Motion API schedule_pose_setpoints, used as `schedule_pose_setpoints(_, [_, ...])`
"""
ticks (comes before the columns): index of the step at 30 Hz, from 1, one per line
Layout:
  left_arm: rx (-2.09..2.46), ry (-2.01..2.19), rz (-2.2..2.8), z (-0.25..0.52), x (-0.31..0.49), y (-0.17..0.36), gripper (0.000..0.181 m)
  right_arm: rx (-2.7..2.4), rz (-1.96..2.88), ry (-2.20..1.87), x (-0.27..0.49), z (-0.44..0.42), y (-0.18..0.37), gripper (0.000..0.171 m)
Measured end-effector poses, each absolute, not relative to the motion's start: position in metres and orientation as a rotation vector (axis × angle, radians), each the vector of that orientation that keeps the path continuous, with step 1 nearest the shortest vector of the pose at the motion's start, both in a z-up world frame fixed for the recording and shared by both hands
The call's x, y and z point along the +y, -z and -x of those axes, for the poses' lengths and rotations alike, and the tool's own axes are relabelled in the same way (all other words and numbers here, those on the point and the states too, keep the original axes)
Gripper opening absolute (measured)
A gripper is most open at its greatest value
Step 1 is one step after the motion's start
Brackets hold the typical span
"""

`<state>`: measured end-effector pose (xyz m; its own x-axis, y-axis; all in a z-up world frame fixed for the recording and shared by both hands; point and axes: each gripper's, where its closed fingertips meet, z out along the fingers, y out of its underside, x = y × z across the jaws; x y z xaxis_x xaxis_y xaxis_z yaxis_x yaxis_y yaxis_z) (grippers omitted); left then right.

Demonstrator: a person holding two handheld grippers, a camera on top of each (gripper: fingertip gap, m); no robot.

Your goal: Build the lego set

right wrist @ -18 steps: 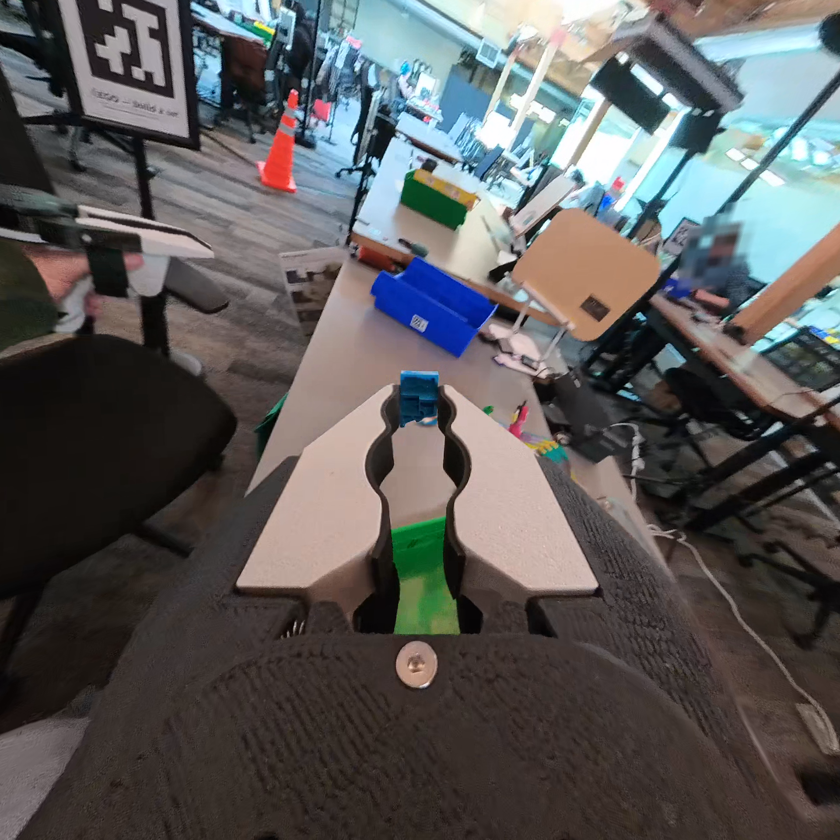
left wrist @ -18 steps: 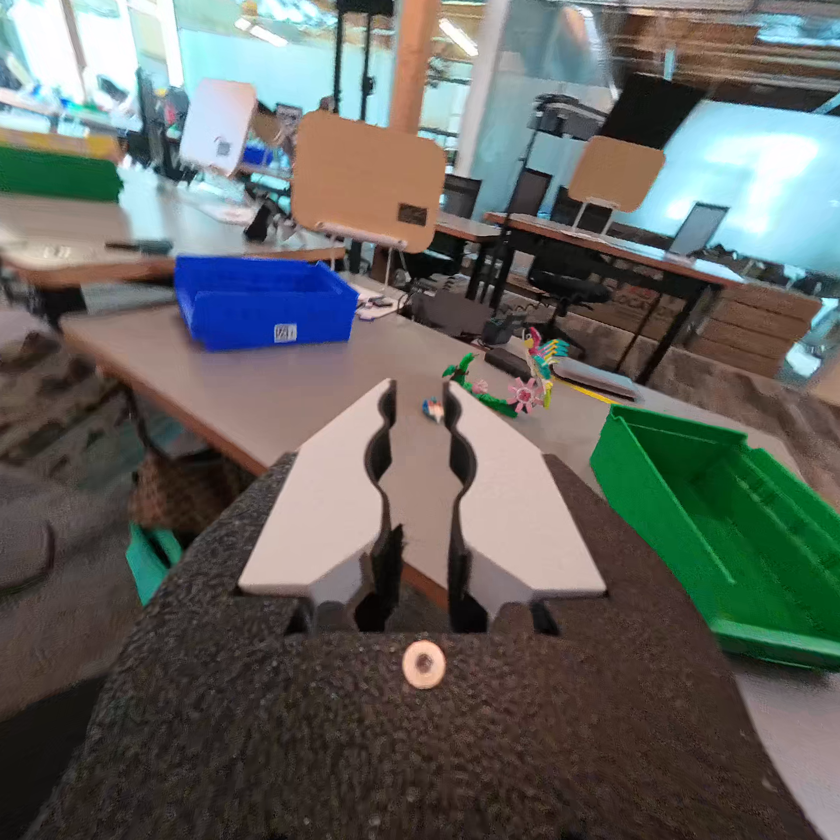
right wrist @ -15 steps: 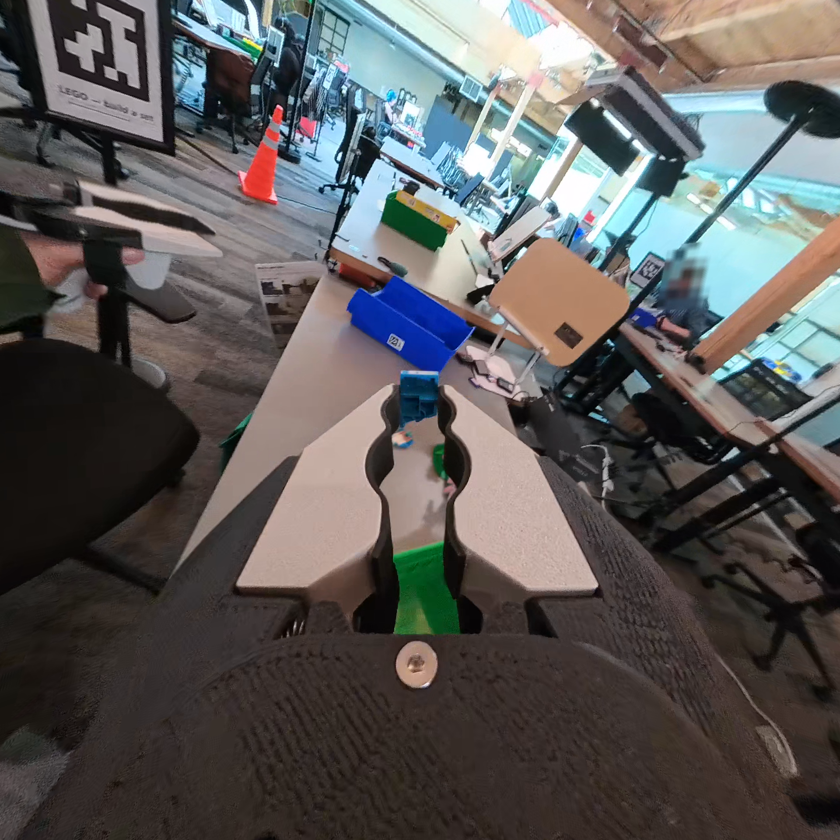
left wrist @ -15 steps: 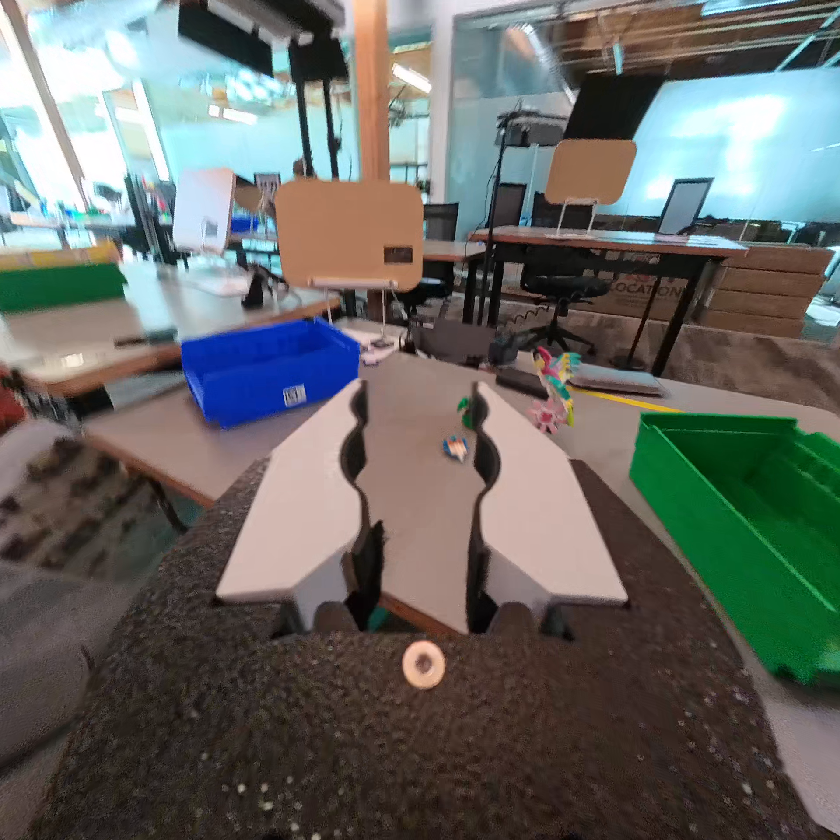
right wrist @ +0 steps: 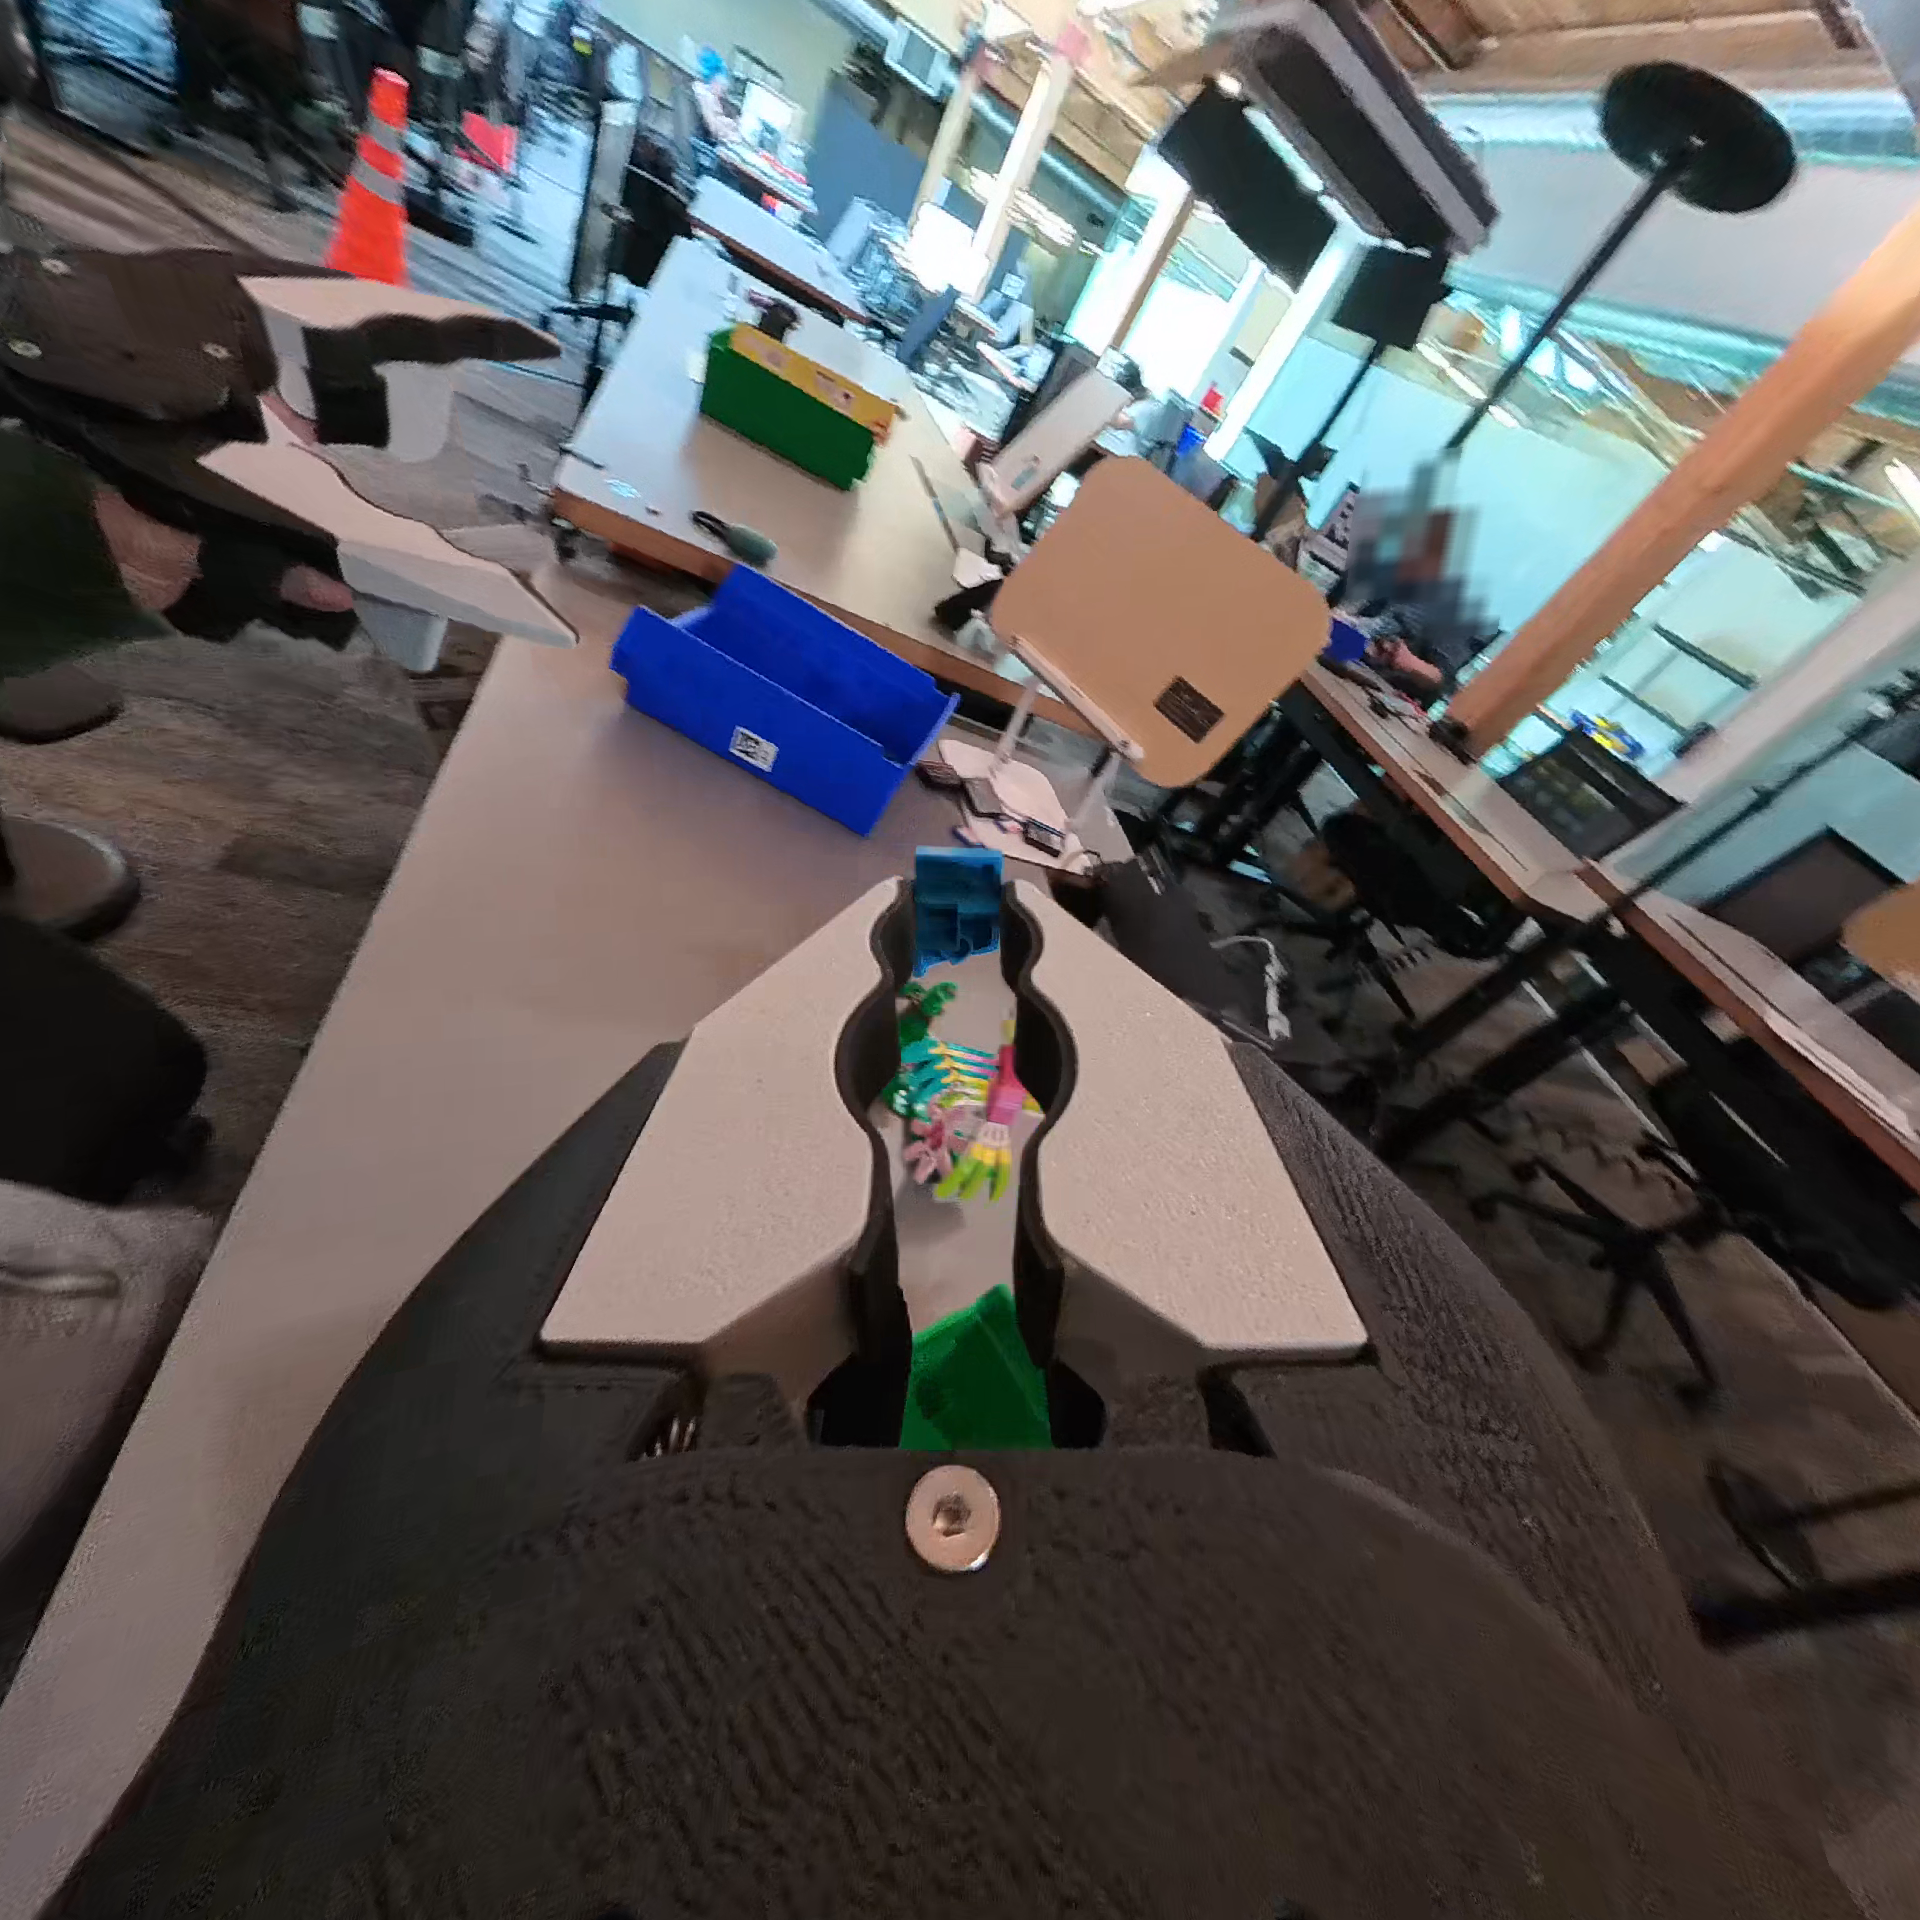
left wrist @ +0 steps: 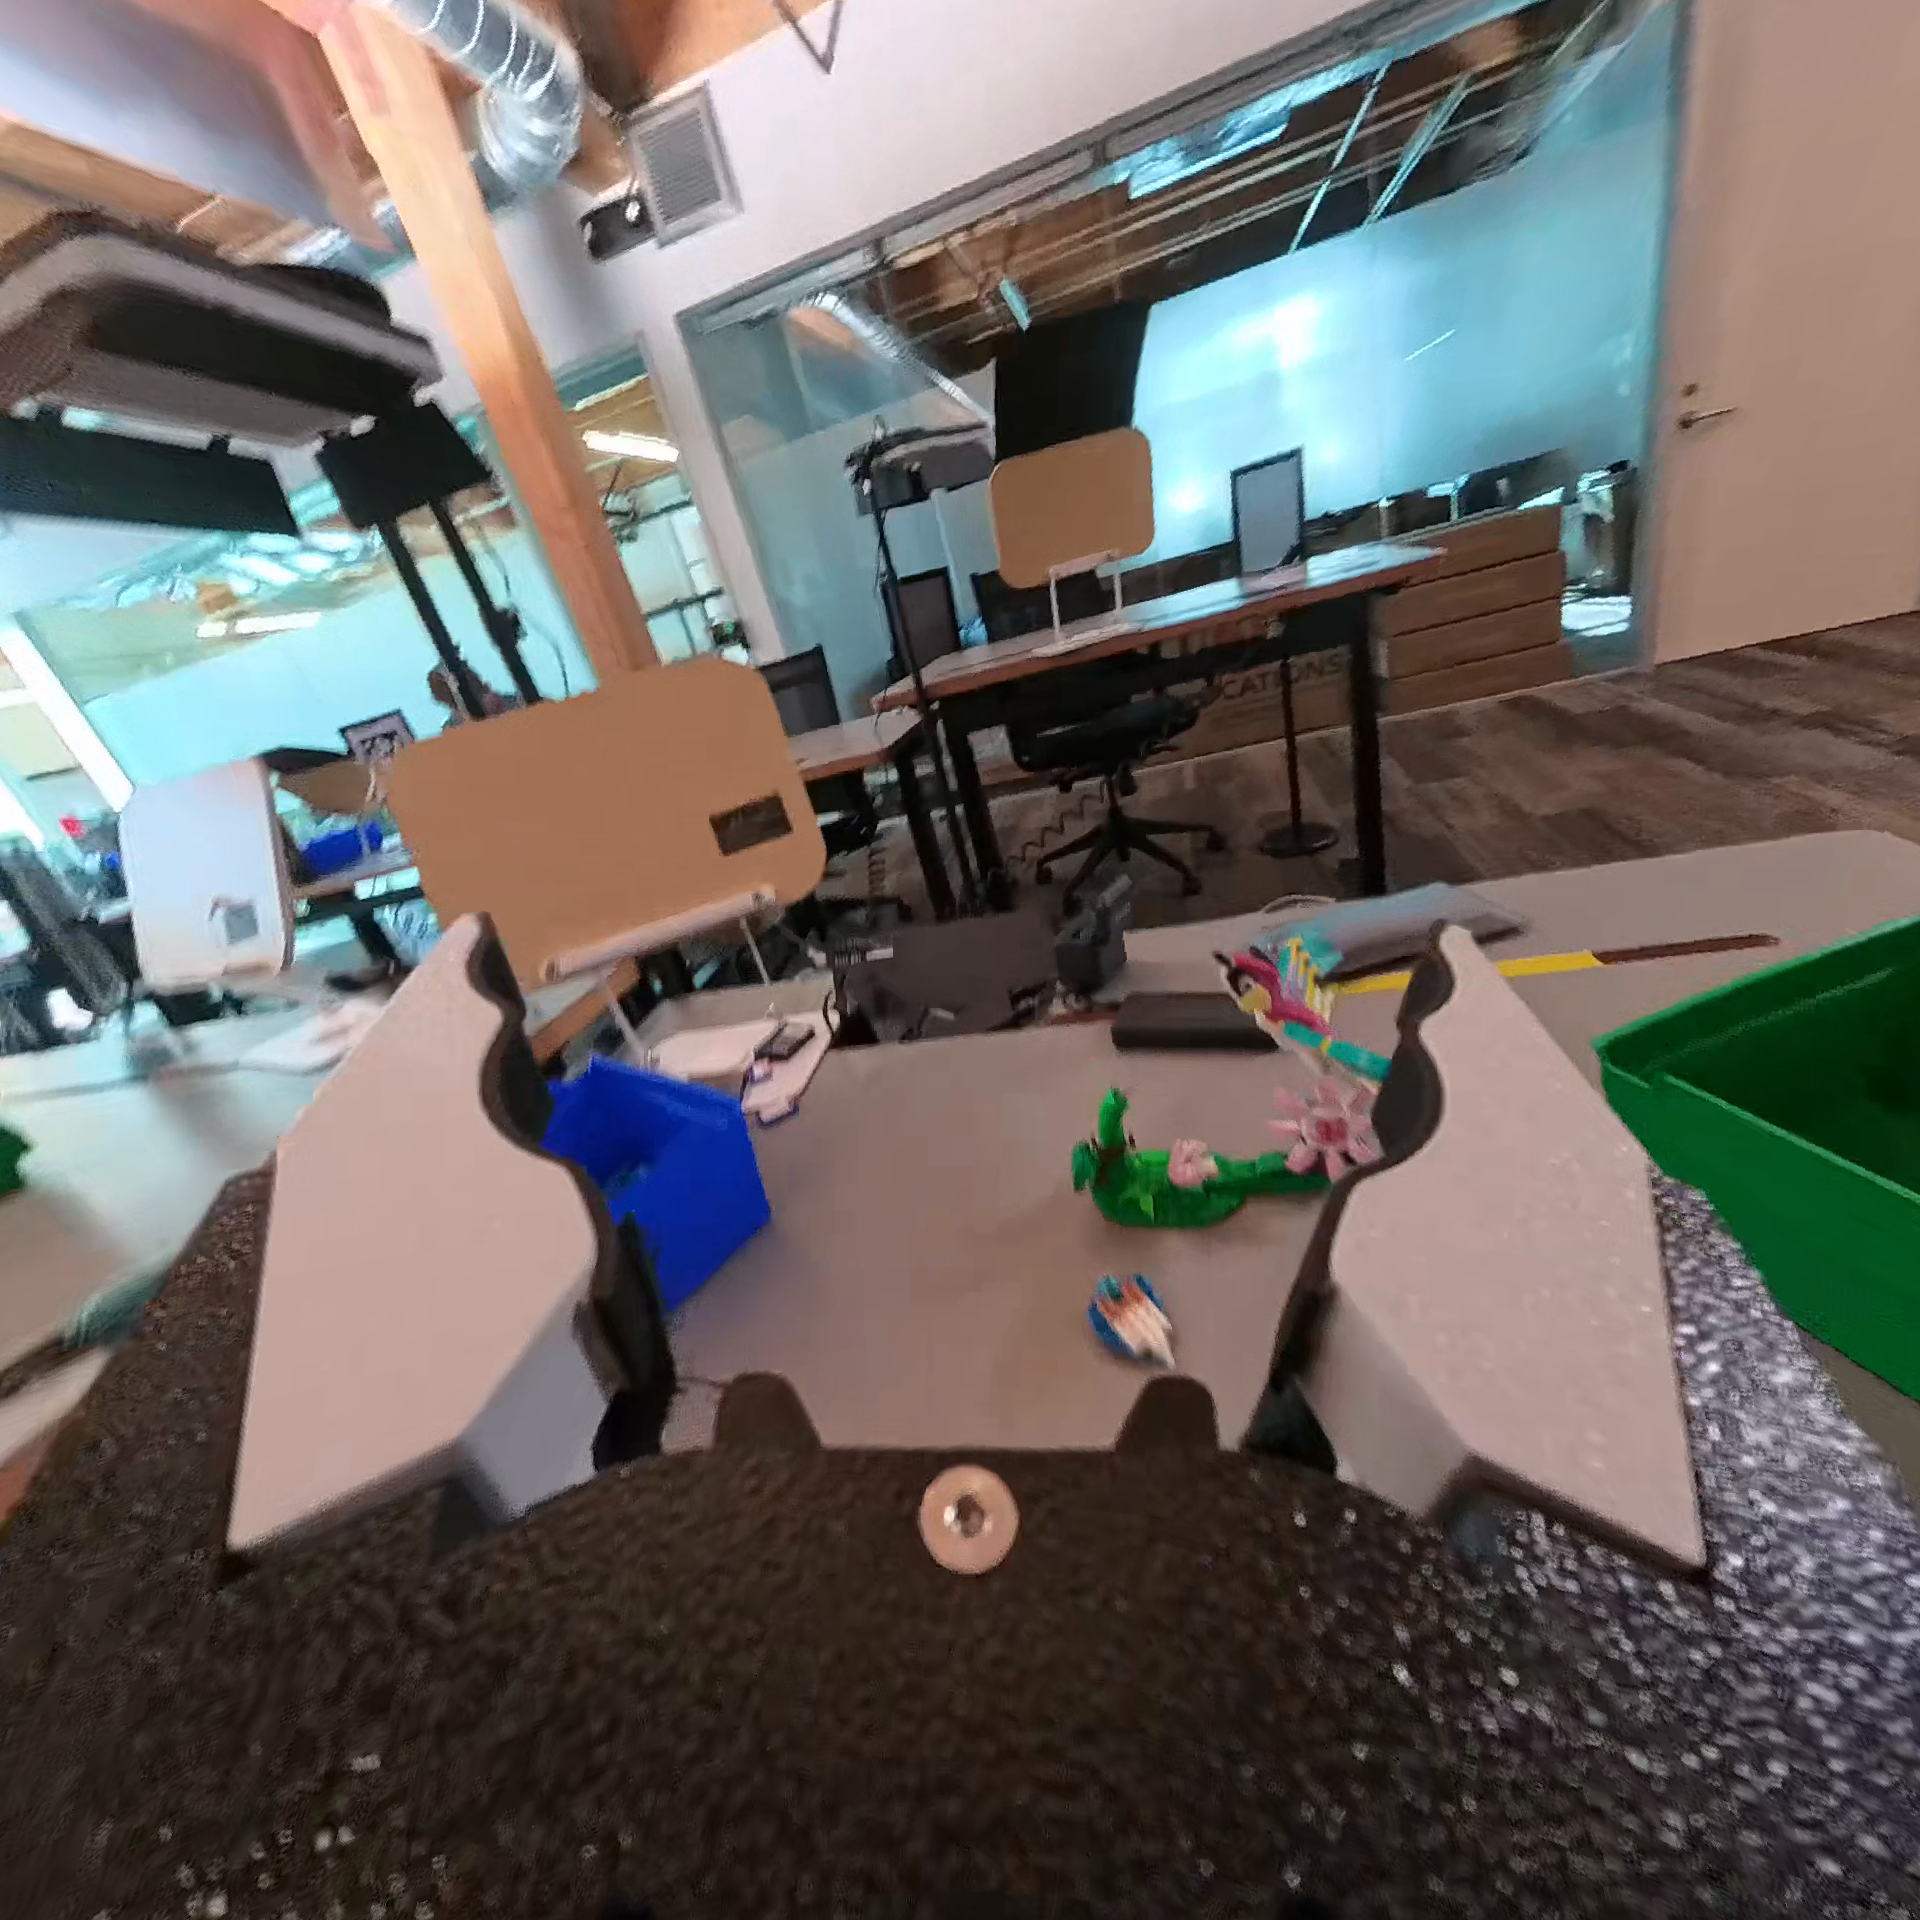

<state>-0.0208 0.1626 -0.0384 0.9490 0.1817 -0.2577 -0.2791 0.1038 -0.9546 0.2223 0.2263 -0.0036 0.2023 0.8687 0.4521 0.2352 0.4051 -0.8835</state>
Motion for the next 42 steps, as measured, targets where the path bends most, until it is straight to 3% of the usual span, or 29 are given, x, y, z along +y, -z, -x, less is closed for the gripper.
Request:
schedule_pose_setpoints(1, [0.114, -0.335, 1.41, 0.026, 0.175, 0.029, 0.158, -1.294, 1.131, -0.582, 0.231, -0.222, 0.001, 0.014])
schedule_pose_setpoints(3, [0.163, -0.338, 1.384, 0.045, 0.201, 0.011, 0.154, -1.235, 1.177, -0.554, 0.236, -0.22, -0.002, 0.014])
schedule_pose_setpoints(11, [0.529, -1.021, 1.359, 0.192, 0.362, -0.061, 0.067, -0.874, 1.38, -0.298, 0.259, -0.197, 0.028, 0.014])
schedule_pose_setpoints(13, [0.601, -1.21, 1.303, 0.22, 0.395, -0.072, 0.059, -0.795, 1.378, -0.291, 0.26, -0.177, 0.038, 0.014])
schedule_pose_setpoints(15, [0.624, -1.405, 1.244, 0.24, 0.41, -0.076, 0.055, -0.81, 1.352, -0.314, 0.252, -0.15, 0.053, 0.014])
schedule_pose_setpoints(18, [0.658, -1.546, 1.139, 0.244, 0.406, -0.062, 0.021, -0.87, 1.318, -0.268, 0.239, -0.127, 0.083, 0.014])
schedule_pose_setpoints(21, [0.603, -1.601, 1.126, 0.248, 0.387, -0.035, 0.0, -0.877, 1.276, -0.254, 0.212, -0.117, 0.107, 0.013])
schedule_pose_setpoints(28, [0.564, -1.659, 0.817, 0.24, 0.282, -0.009, 0.0, -0.881, 1.231, -0.108, 0.12, -0.077, 0.153, 0.014])
schedule_pose_setpoints(32, [0.66, -1.365, 1.022, 0.255, 0.249, 0.013, 0.0, -0.932, 1.197, -0.17, 0.095, -0.026, 0.143, 0.013])
schedule_pose_setpoints(36, [0.745, -1.15, 1.195, 0.274, 0.216, 0.036, 0.0, -1.046, 1.125, -0.258, 0.115, 0.054, 0.124, 0.014])
schedule_pose_setpoints(42, [0.914, -1.283, 1.177, 0.32, 0.159, 0.085, 0.0, -1.296, 1.155, -0.469, 0.202, 0.243, 0.119, 0.013])
